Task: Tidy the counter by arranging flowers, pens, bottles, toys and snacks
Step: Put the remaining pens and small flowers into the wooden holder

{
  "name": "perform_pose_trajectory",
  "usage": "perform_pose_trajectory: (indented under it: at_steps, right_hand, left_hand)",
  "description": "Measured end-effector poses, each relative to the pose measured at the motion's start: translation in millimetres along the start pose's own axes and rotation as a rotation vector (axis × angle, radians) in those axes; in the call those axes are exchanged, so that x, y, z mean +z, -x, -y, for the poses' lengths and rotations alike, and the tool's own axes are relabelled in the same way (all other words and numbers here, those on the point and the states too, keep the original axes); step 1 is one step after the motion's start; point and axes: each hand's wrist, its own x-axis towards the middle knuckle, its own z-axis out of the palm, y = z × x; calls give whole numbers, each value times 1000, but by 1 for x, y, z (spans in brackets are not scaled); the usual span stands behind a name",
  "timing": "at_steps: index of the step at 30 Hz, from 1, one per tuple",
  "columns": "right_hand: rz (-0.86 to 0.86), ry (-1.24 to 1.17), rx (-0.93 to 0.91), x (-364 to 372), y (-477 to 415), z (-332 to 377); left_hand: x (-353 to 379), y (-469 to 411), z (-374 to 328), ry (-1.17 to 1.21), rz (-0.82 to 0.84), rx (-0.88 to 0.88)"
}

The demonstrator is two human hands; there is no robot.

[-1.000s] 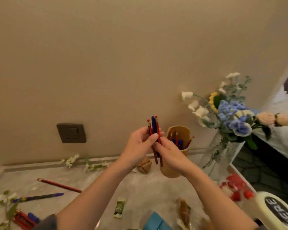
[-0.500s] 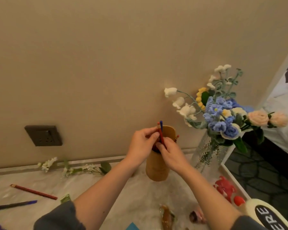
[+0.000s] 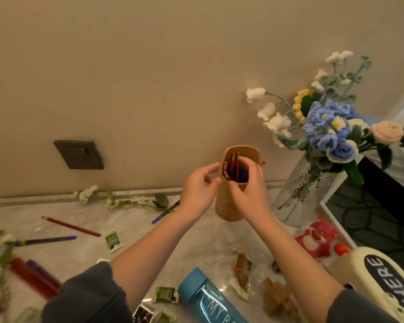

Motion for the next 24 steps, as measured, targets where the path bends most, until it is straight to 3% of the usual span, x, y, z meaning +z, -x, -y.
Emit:
perform_pose_trajectory:
  at_steps: [3,5,10,15,24]
  right_hand:
    - [-168,6,-111,4,25,15]
    - [-161,-11,-168,14,39,25]
    - [202,87,-266,56,53,37]
    - [547,252,-219,102,59,32]
    - [756,510,-267,166,46,24]
  left_hand:
    - [-16,22,6,58,-39,-33]
    - [-32,38,14,106,-94,-58]
    - [-77,67,48,68,-217,-153]
    - [-114,91,83,-16,-273,-274]
    - [-120,94,120,-34,-222,-440]
